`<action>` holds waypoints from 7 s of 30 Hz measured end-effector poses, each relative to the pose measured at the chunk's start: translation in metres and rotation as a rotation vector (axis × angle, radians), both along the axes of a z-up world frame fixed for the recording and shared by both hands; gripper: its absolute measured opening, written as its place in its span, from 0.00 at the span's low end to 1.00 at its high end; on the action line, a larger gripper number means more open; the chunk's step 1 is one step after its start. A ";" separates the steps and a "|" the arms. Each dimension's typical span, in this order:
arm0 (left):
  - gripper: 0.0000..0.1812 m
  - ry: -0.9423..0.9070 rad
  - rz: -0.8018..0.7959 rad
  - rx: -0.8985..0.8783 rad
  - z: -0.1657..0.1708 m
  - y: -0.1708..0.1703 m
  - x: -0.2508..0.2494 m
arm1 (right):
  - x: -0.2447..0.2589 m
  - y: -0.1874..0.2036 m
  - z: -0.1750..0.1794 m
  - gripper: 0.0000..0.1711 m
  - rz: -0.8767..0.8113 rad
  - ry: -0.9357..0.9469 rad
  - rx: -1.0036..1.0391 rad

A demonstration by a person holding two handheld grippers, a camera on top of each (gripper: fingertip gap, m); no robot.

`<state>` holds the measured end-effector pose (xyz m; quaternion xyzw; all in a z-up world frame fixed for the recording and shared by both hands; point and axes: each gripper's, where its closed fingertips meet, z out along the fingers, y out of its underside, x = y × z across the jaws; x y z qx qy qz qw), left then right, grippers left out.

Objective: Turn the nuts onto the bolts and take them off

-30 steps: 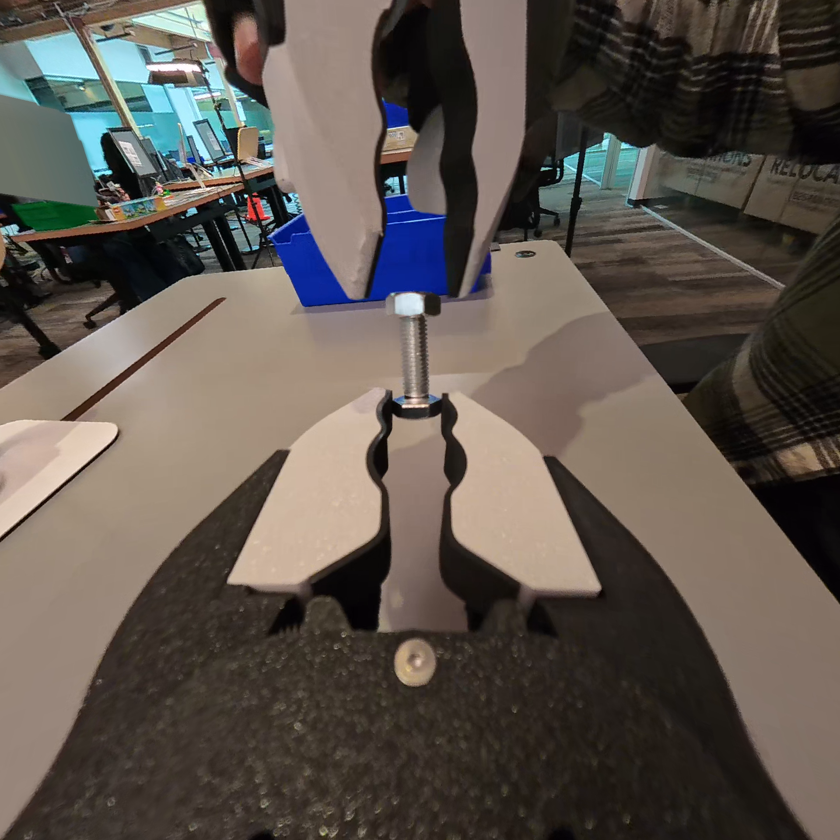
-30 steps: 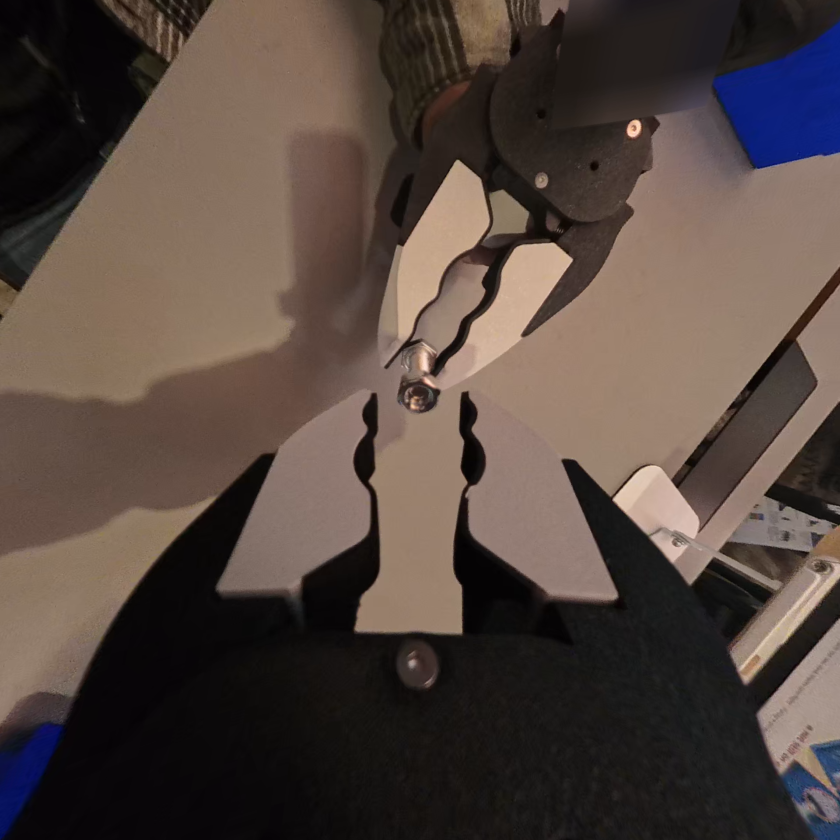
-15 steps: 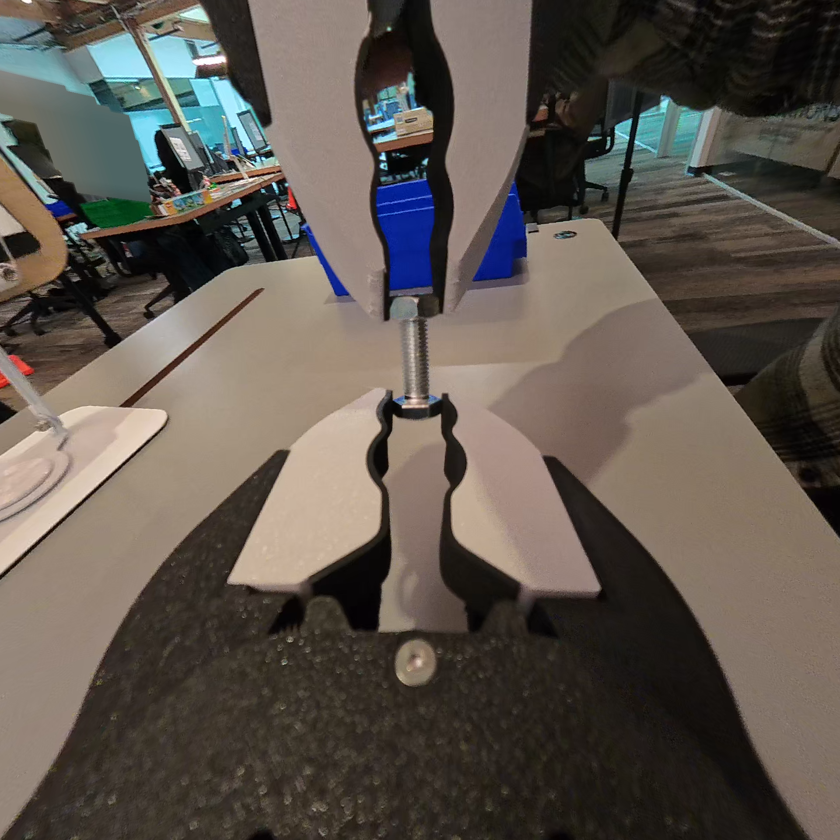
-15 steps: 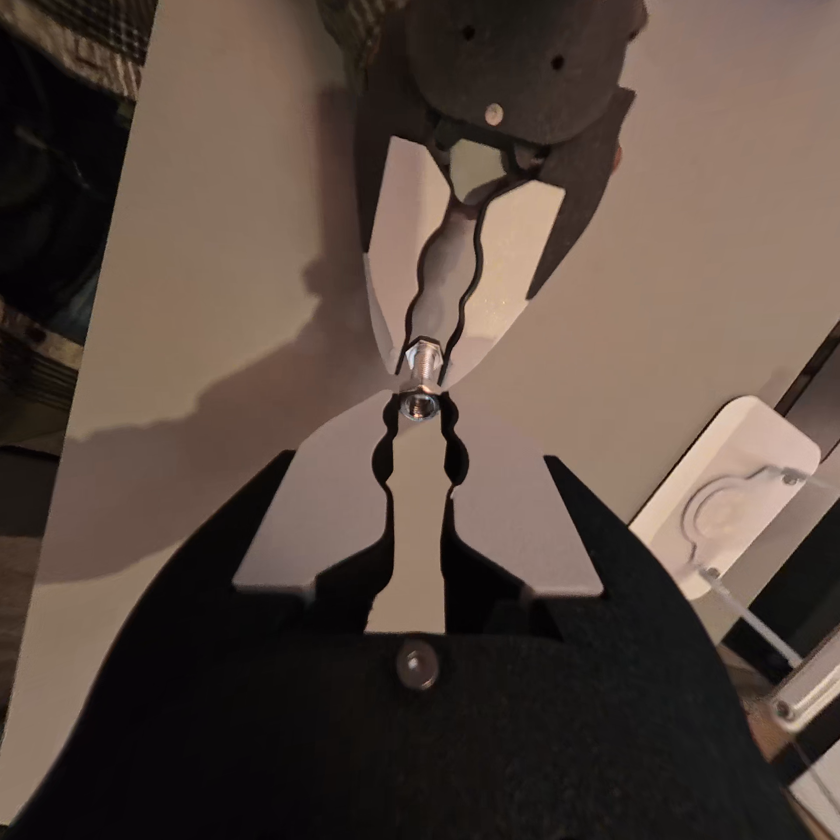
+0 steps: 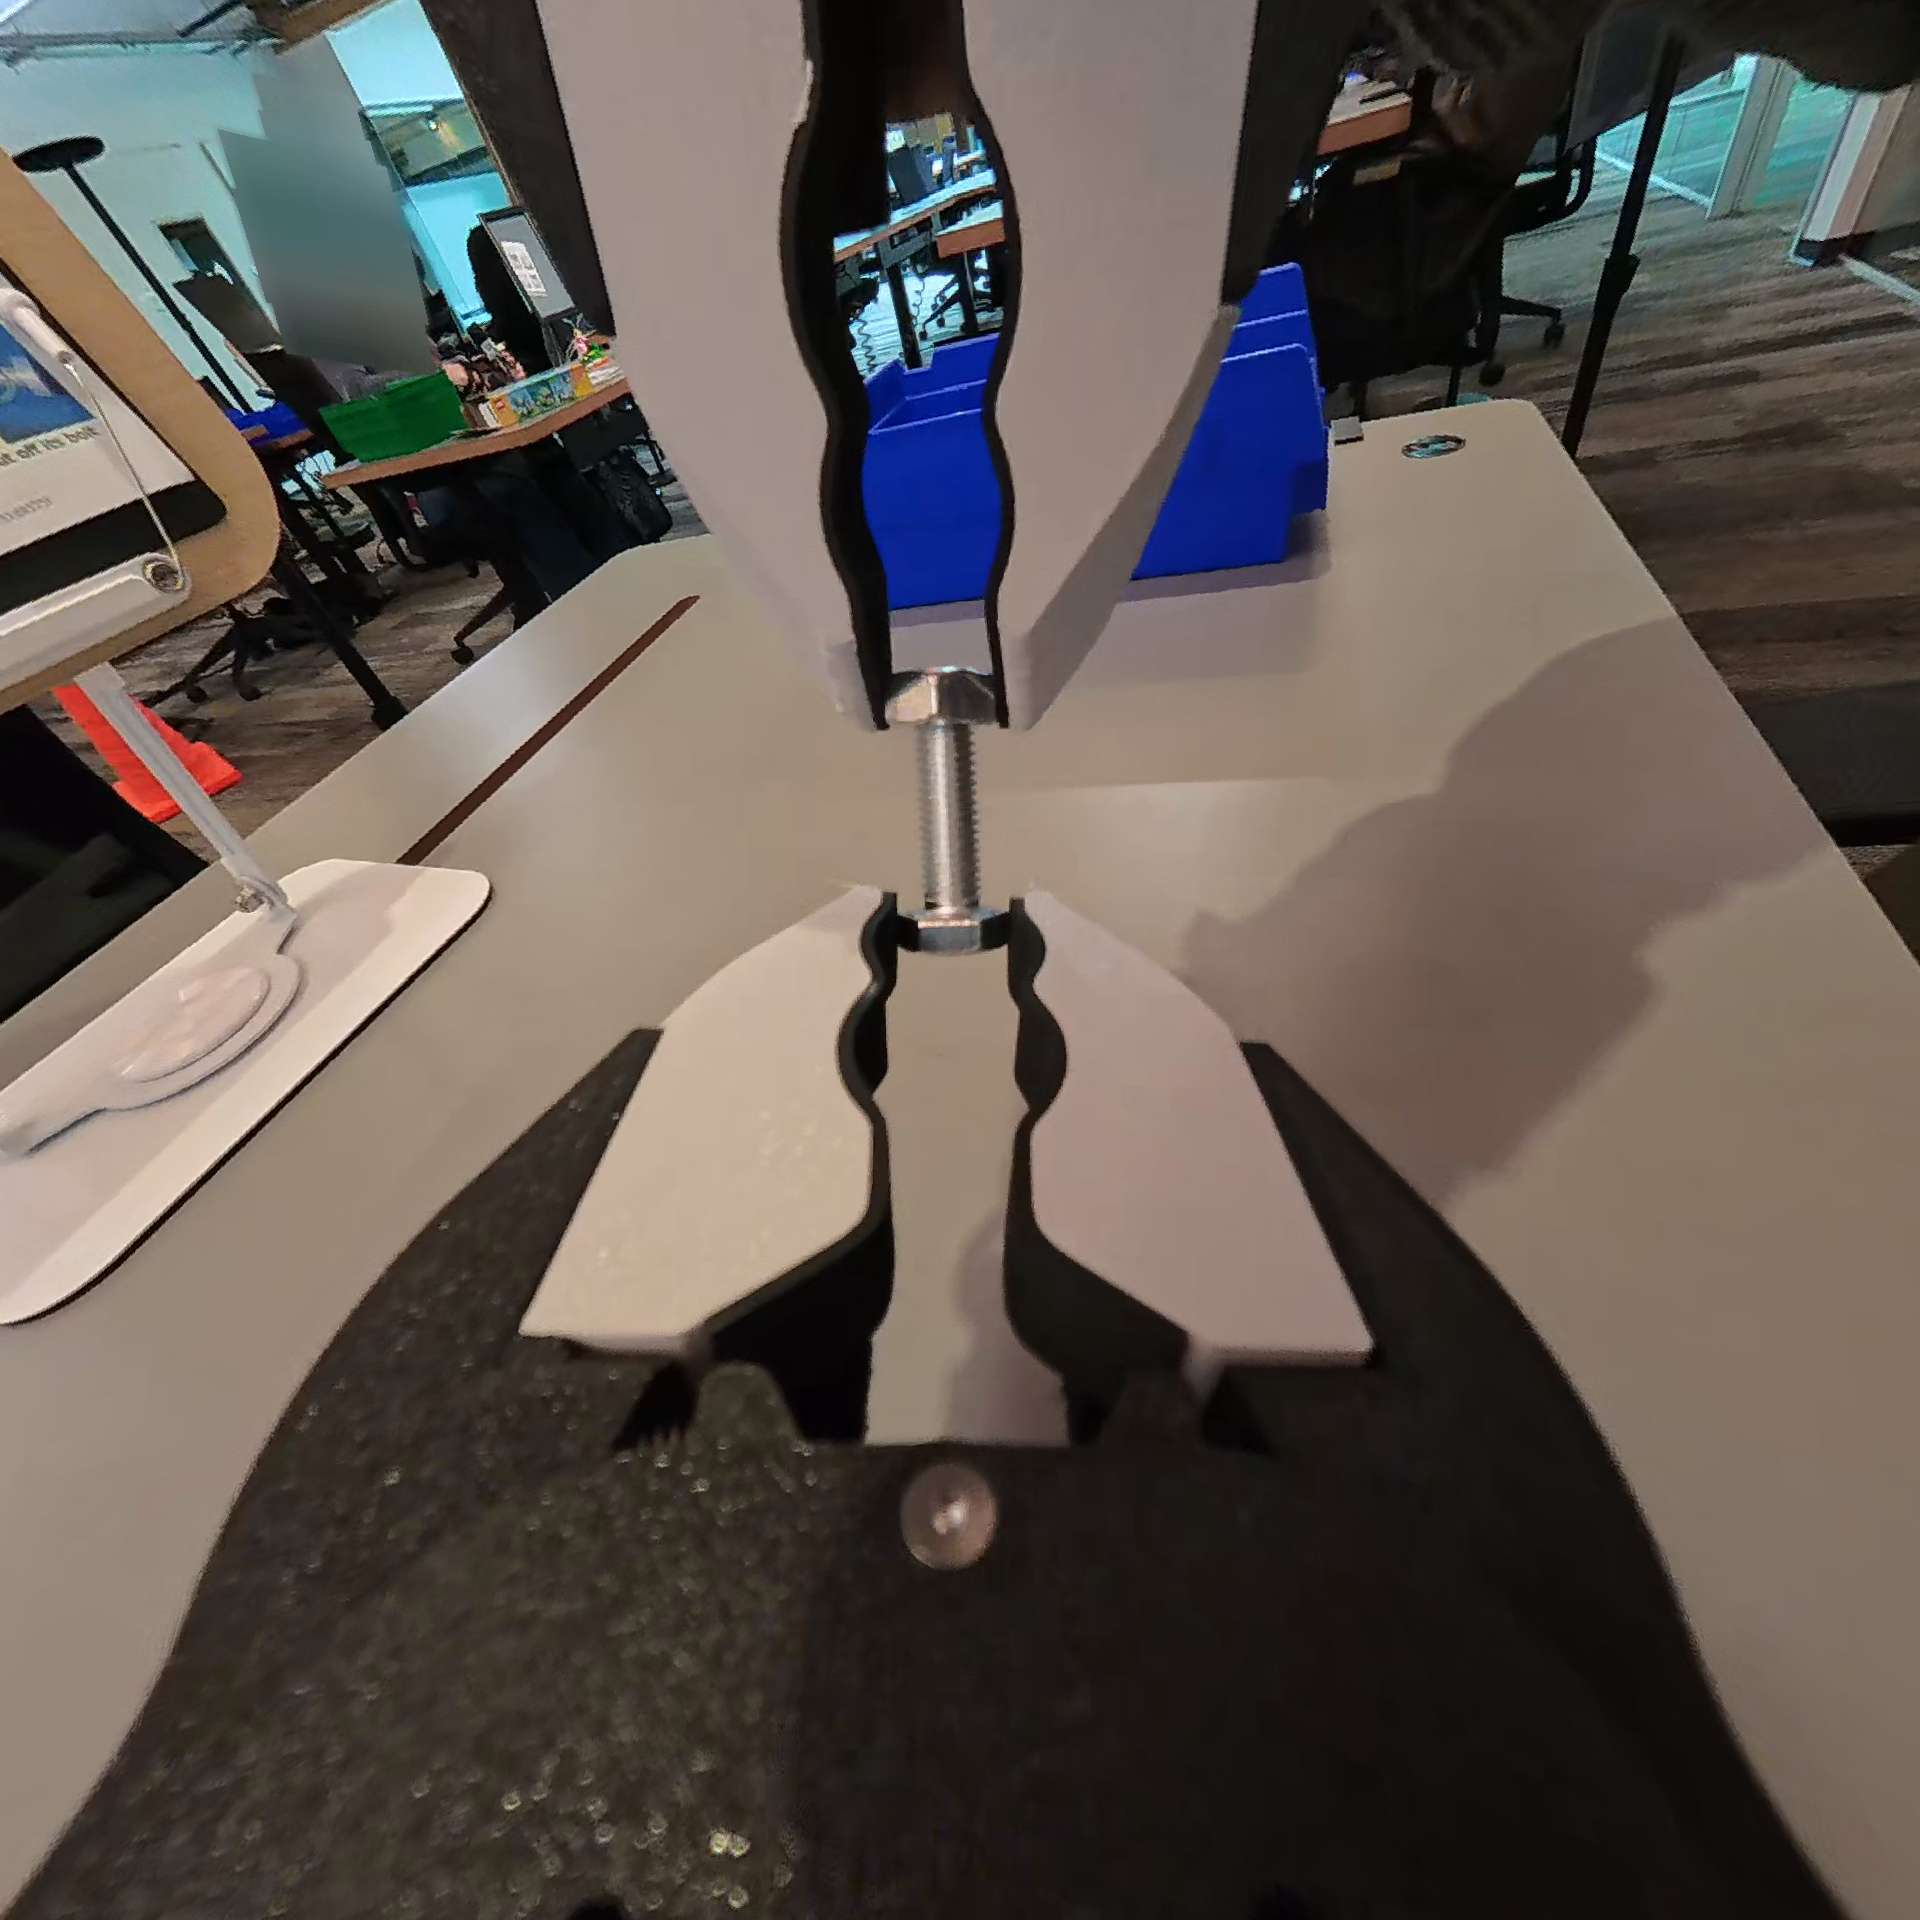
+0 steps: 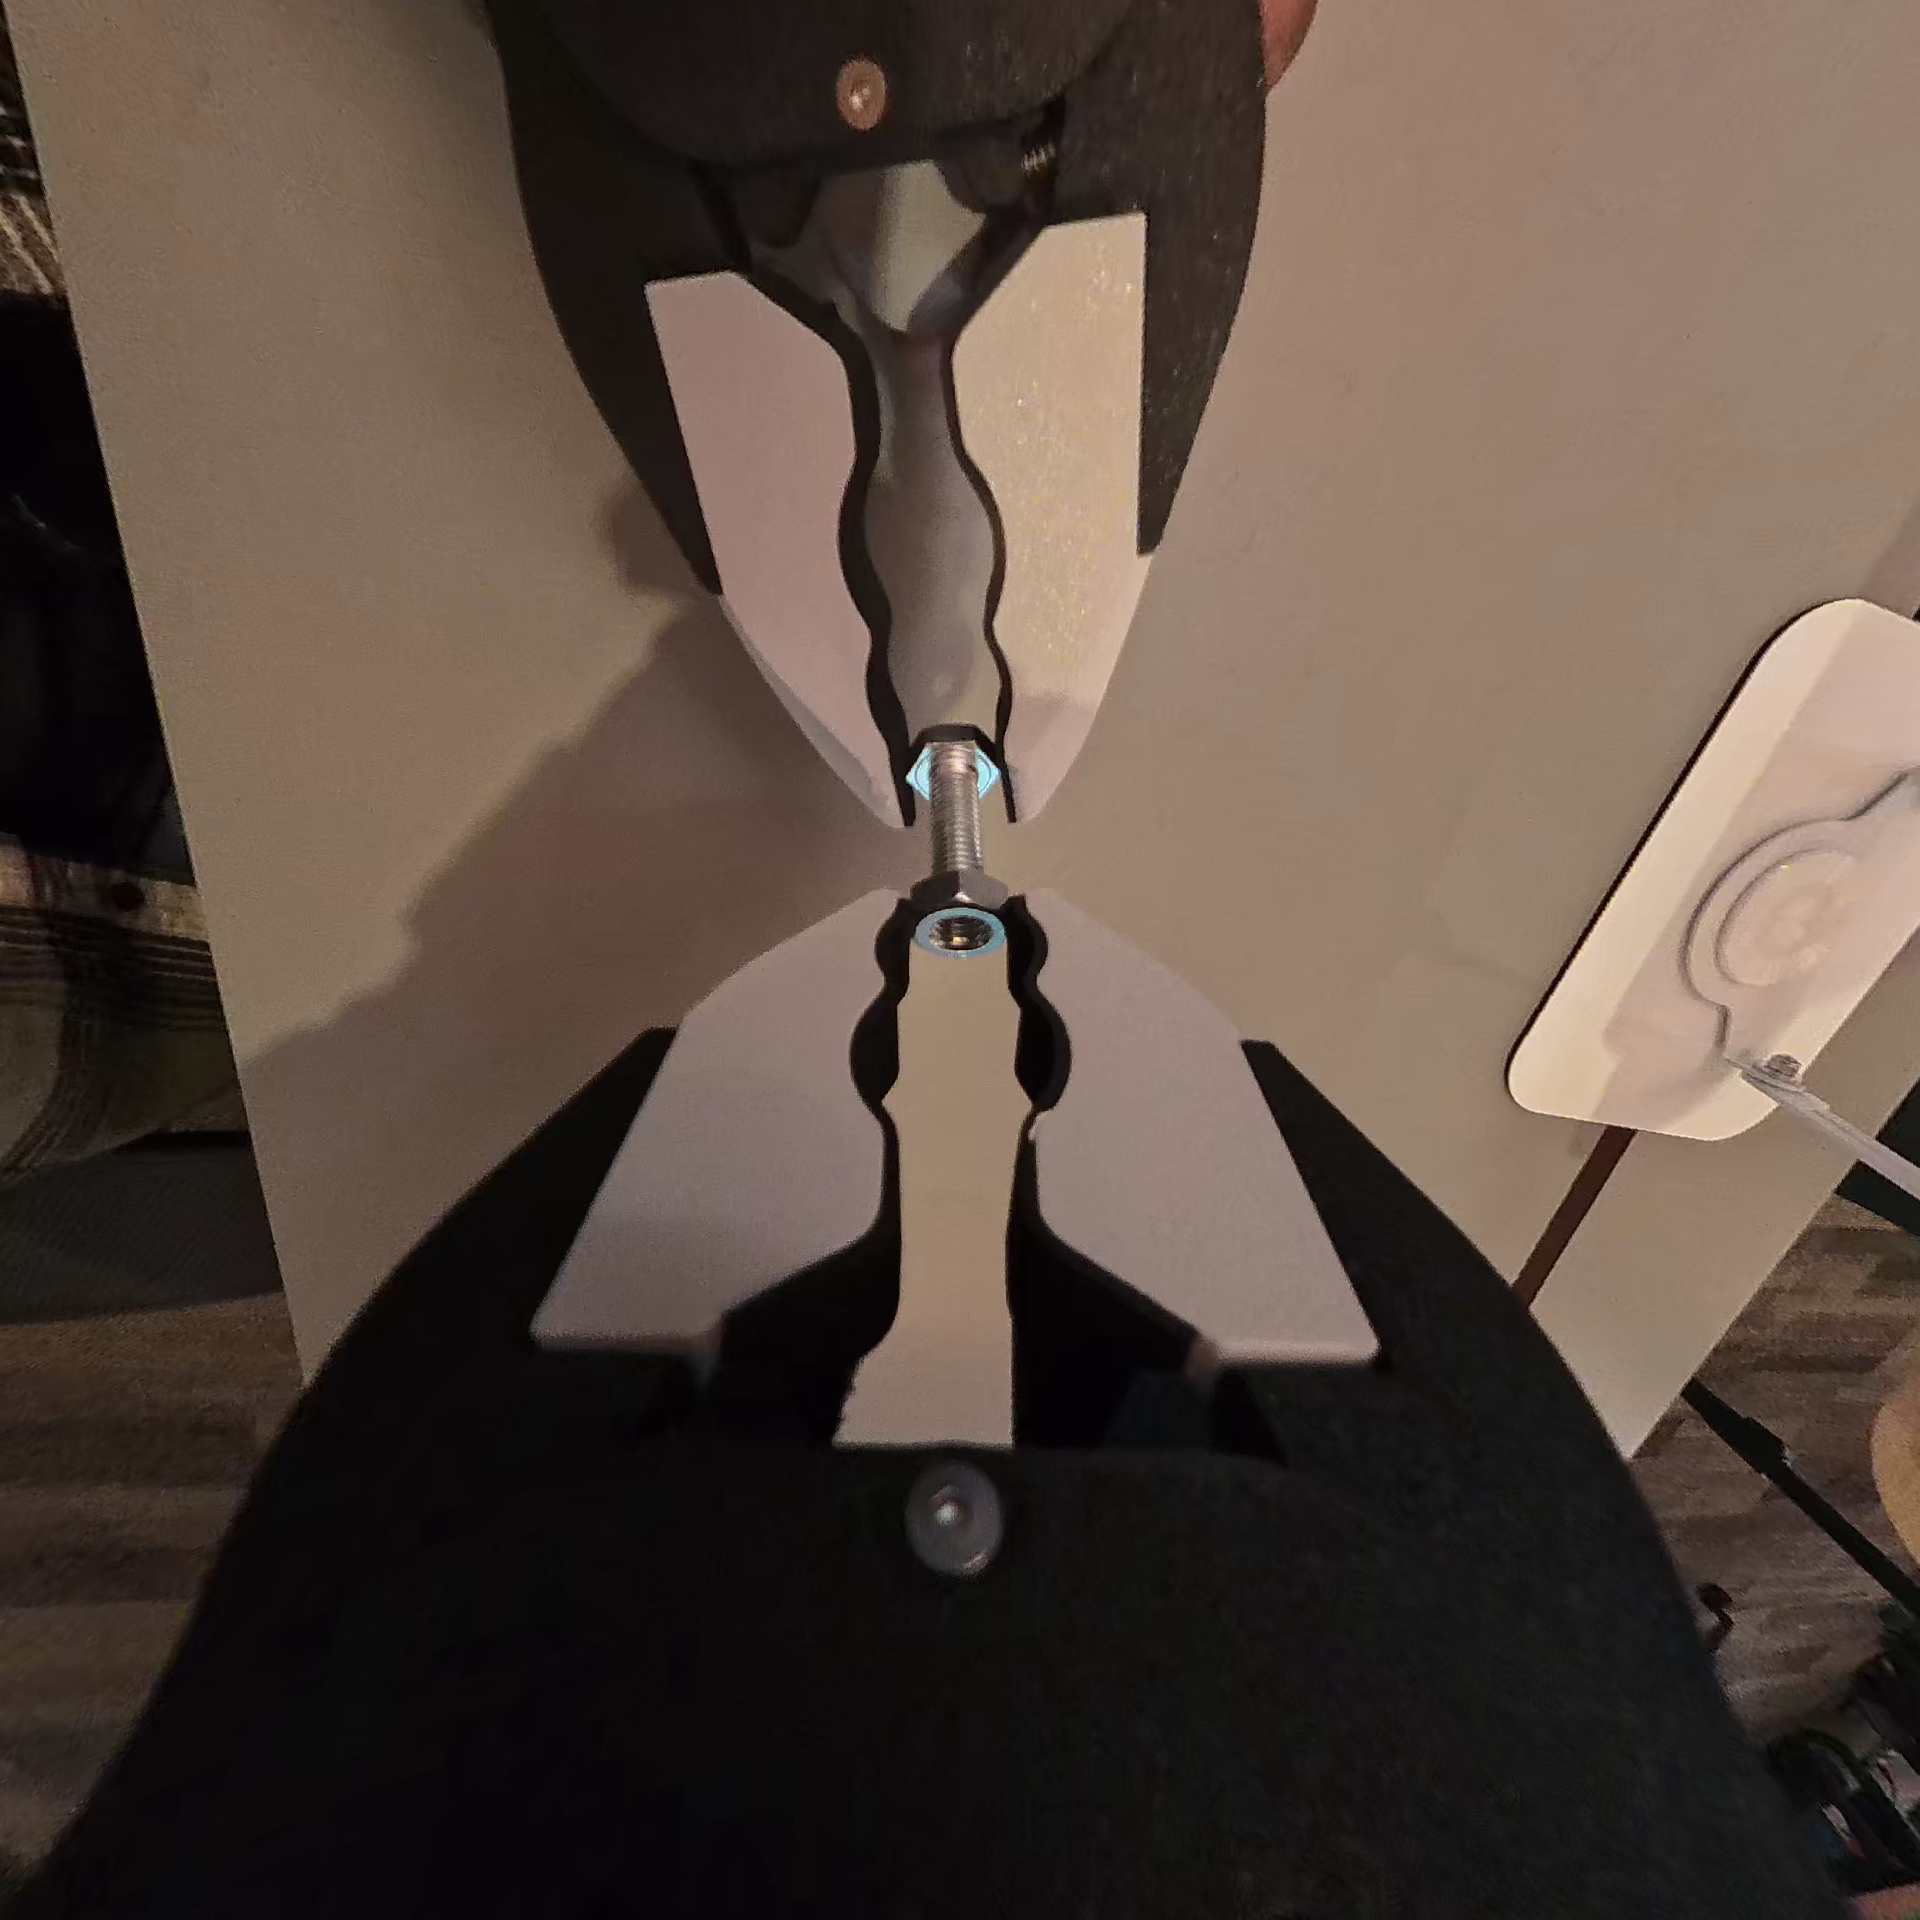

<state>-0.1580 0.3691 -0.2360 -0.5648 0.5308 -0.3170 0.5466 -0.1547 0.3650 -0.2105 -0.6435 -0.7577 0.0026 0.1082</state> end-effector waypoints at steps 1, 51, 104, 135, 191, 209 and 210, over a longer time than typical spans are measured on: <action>0.11 -0.002 -0.002 -0.003 0.000 0.000 0.000 | 0.000 0.000 0.000 0.10 0.003 -0.007 0.002; 0.11 -0.385 -0.284 -0.147 0.043 -0.027 -0.008 | -0.035 -0.025 0.058 0.23 0.069 1.350 -0.223; 0.11 -0.322 -0.445 -0.233 0.038 -0.052 0.000 | -0.009 -0.062 0.077 0.27 0.388 1.236 -0.481; 0.11 -0.178 -0.054 -0.056 0.025 -0.012 -0.001 | -0.039 -0.008 0.035 0.11 -0.218 1.310 0.049; 0.11 -0.218 -0.331 -0.189 0.022 -0.042 0.007 | -0.019 -0.058 0.051 0.33 0.348 1.199 -0.453; 0.11 -0.180 -0.185 -0.084 0.023 -0.028 0.004 | -0.035 -0.028 0.034 0.11 0.124 1.255 -0.236; 0.11 -0.164 -0.144 -0.066 0.021 -0.023 0.004 | -0.037 -0.023 0.033 0.11 0.055 1.277 -0.169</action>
